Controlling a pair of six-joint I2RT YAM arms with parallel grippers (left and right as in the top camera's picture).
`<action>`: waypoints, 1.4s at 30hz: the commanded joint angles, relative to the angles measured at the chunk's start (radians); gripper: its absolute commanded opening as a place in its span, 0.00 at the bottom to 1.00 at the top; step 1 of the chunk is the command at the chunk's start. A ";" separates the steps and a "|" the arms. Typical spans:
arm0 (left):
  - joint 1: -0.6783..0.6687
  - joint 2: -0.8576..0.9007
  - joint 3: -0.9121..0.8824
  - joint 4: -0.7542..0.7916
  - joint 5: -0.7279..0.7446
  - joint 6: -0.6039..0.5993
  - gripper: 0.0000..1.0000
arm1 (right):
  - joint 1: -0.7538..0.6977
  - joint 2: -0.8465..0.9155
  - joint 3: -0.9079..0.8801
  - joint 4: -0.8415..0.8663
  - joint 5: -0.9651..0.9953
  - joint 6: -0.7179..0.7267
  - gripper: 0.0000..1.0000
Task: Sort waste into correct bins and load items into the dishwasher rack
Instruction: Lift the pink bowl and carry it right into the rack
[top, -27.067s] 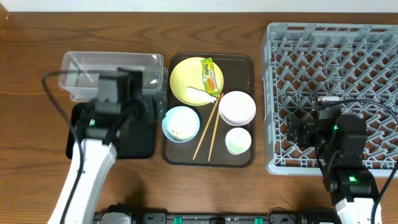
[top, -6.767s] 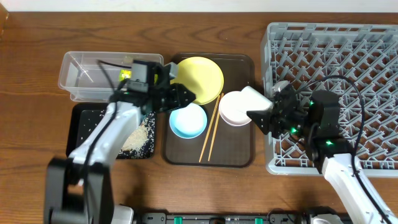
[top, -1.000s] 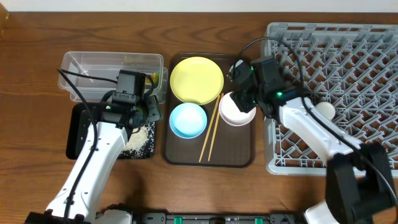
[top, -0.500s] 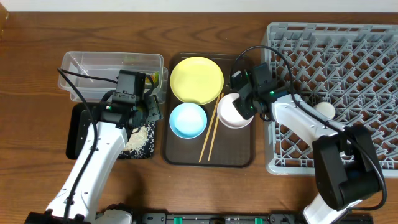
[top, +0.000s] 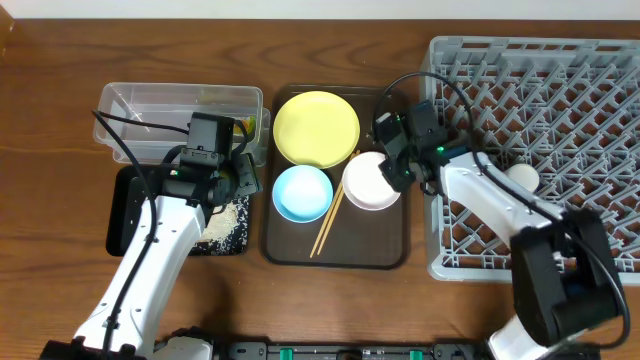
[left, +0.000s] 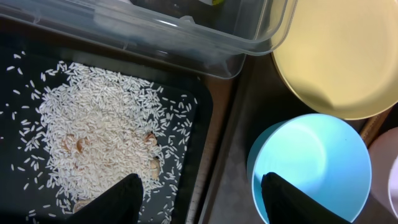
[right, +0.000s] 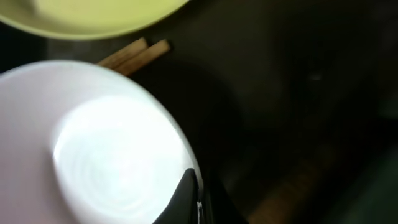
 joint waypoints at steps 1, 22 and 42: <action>0.000 -0.005 -0.009 -0.002 -0.013 -0.009 0.64 | -0.017 -0.130 0.003 0.011 0.106 0.014 0.01; 0.000 -0.005 -0.009 -0.002 -0.012 -0.009 0.65 | -0.246 -0.278 0.003 0.600 0.481 -0.358 0.01; 0.000 -0.005 -0.009 -0.003 -0.012 -0.009 0.65 | -0.319 0.027 0.003 0.895 0.536 -0.509 0.01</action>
